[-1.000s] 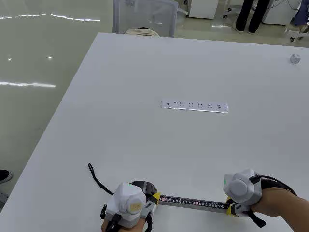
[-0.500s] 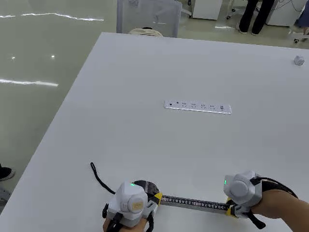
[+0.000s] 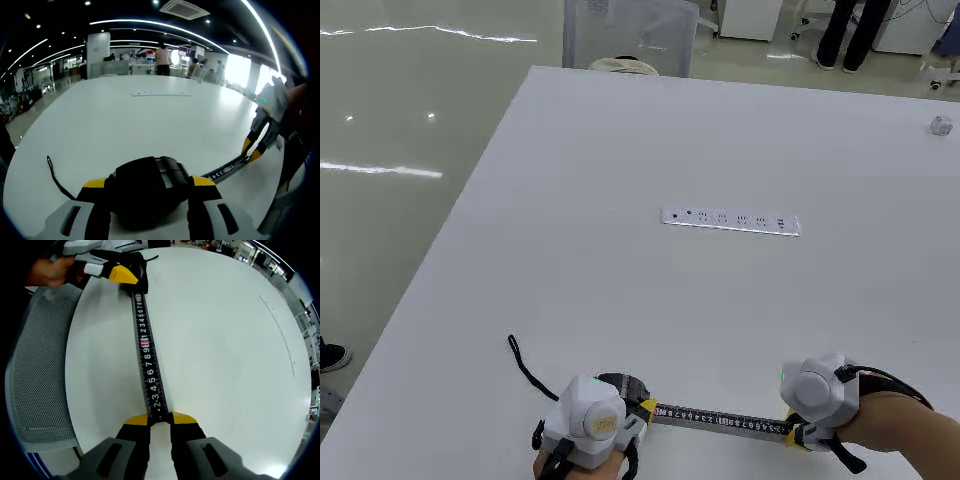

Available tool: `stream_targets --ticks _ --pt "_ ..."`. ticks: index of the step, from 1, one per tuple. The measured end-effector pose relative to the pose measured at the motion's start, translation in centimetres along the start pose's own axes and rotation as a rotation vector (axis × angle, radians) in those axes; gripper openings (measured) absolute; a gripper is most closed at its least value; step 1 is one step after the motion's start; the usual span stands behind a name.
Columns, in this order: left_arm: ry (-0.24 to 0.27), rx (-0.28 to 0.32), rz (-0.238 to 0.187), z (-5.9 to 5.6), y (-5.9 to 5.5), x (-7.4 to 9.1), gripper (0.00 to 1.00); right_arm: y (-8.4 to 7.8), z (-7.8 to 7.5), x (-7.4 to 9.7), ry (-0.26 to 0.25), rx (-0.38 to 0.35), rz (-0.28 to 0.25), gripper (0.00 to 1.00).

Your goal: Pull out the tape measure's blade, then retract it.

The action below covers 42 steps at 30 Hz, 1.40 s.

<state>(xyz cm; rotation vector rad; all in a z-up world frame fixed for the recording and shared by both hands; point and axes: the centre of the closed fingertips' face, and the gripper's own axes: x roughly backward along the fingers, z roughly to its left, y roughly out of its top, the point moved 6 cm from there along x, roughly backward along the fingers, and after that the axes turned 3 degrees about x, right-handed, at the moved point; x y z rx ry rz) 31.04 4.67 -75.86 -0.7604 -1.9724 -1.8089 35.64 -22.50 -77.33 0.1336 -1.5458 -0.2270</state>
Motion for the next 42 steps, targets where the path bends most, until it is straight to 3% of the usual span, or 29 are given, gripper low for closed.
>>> stream_targets --ticks 42 --pt "0.0 -0.01 -0.004 0.0 -0.1 0.0 0.58 1.5 0.3 -0.5 -0.002 -0.003 -0.039 0.15"
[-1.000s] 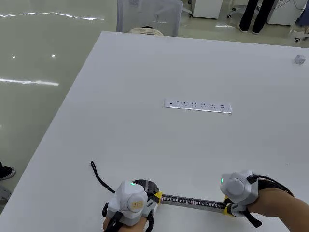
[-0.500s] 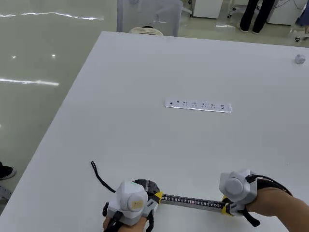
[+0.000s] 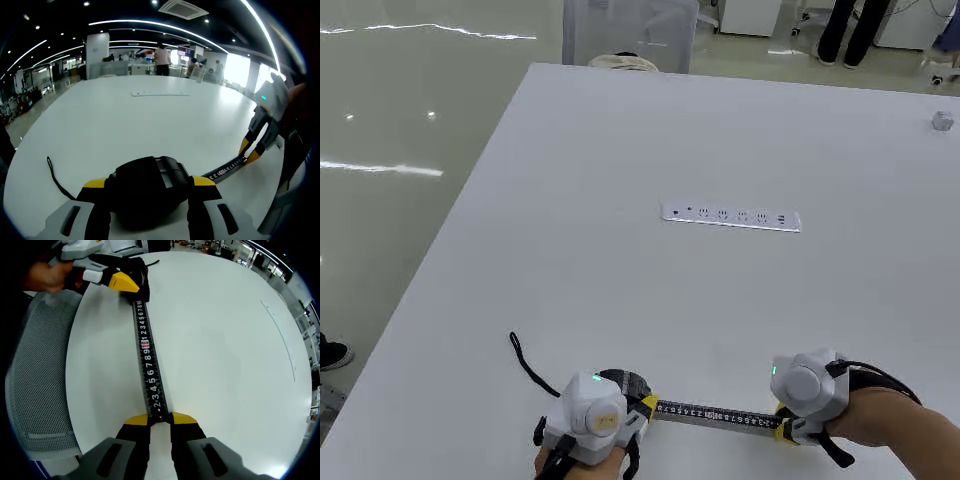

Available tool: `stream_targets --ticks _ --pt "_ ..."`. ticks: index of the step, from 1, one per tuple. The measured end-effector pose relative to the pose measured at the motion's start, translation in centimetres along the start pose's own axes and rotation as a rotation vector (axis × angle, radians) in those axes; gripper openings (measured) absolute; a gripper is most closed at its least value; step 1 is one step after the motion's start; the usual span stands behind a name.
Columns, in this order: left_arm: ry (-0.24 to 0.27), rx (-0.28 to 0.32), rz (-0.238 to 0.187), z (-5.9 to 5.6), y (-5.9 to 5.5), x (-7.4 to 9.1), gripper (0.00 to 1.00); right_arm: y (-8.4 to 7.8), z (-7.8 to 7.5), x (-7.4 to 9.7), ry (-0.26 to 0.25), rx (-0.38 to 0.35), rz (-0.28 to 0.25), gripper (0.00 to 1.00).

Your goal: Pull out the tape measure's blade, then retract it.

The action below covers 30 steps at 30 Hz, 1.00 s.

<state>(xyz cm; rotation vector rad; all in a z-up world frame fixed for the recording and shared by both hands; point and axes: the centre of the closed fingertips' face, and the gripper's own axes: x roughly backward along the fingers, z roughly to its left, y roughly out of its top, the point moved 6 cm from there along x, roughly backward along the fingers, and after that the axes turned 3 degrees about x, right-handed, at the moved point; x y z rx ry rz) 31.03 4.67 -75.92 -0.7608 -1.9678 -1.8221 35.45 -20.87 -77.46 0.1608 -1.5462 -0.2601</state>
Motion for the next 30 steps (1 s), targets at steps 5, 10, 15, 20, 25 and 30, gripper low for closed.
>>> stream_targets --ticks 5,10,15,20,25,30 --pt "0.001 0.0 0.003 0.0 0.0 0.0 0.58 0.2 0.0 -0.2 -0.001 -0.001 -0.008 0.15" --pt "0.0 0.002 0.005 0.0 0.0 0.0 0.58 0.4 0.1 -0.1 -0.001 0.002 -0.011 0.15" --pt "-0.002 0.004 0.003 0.0 0.0 0.0 0.58 0.5 0.1 -0.2 0.001 0.004 -0.014 0.15" --pt "-0.003 0.004 0.002 0.0 0.0 0.0 0.59 0.6 0.1 -0.3 0.003 0.001 -0.019 0.15" --pt "-0.004 0.004 0.005 0.0 0.0 0.0 0.59 0.9 0.1 -0.2 0.003 0.003 -0.018 0.15" --pt "-0.003 0.004 0.003 0.0 0.0 0.0 0.59 1.2 0.2 -0.4 0.001 0.009 -0.018 0.15"
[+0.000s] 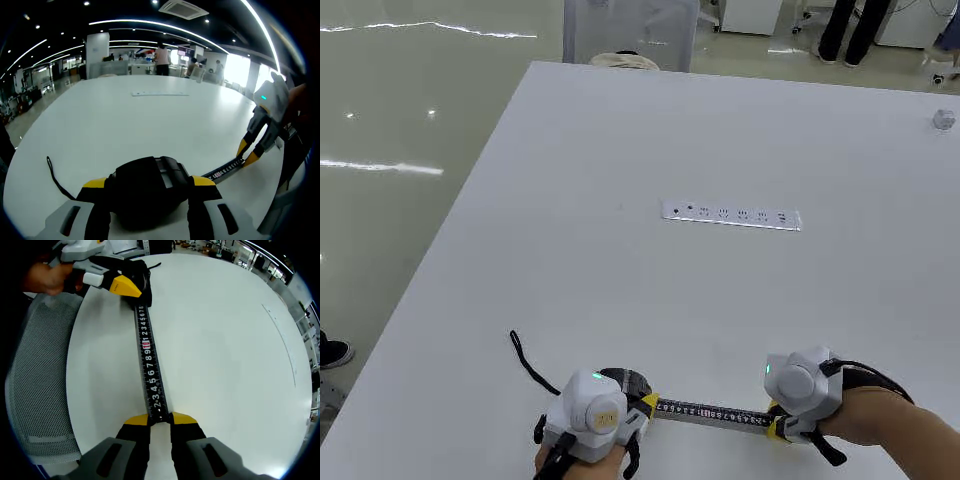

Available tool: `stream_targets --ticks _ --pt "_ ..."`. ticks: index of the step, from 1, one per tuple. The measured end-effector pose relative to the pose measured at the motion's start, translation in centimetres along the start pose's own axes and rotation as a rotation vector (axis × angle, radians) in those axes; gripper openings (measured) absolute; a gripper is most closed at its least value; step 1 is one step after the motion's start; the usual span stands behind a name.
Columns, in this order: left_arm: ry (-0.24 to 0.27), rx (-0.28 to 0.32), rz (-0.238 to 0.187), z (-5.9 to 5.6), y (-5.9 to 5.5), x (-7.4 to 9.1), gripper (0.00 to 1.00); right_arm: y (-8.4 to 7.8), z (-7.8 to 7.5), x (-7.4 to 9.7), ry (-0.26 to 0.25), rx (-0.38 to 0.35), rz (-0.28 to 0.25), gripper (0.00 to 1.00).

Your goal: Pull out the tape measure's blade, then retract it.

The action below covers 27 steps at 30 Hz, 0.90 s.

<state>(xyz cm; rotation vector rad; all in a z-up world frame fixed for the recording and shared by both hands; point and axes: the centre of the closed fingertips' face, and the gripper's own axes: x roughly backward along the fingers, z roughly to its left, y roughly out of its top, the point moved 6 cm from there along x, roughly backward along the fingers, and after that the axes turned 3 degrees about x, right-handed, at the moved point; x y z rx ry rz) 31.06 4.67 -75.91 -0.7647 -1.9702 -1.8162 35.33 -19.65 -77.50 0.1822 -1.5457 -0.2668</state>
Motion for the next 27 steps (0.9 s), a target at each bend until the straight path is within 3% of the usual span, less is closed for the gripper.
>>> stream_targets --ticks 27 --pt "-0.007 0.003 -0.008 0.1 0.0 0.0 0.59 1.3 0.2 -0.3 0.0 0.004 -0.022 0.15"
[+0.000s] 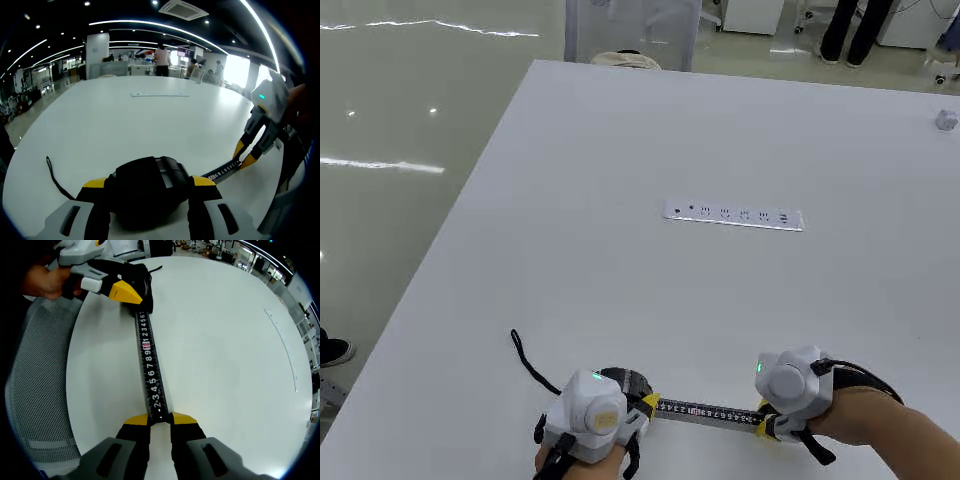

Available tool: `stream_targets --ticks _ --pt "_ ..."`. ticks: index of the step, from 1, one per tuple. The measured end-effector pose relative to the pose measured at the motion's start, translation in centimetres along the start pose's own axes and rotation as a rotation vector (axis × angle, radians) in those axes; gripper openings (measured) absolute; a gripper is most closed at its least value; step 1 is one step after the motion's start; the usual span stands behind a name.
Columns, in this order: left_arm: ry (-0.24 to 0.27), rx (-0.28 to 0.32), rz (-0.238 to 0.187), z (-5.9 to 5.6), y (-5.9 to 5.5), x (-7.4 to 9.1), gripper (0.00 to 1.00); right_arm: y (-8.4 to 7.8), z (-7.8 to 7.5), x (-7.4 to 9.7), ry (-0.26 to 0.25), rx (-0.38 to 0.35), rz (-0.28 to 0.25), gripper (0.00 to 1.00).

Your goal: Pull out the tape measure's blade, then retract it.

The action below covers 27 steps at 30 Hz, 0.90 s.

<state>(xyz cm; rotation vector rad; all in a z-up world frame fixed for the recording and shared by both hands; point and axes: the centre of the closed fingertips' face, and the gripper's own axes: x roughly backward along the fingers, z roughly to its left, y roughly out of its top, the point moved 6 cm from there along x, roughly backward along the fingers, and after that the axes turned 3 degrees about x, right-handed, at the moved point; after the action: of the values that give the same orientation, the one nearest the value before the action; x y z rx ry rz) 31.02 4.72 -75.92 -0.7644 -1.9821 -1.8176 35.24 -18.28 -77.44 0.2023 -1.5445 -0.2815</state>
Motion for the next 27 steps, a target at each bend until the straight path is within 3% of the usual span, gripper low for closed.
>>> stream_targets --ticks 27 --pt "-0.005 -0.002 -0.003 0.0 -0.1 0.0 0.59 1.1 0.0 -0.5 0.001 0.007 -0.018 0.15"
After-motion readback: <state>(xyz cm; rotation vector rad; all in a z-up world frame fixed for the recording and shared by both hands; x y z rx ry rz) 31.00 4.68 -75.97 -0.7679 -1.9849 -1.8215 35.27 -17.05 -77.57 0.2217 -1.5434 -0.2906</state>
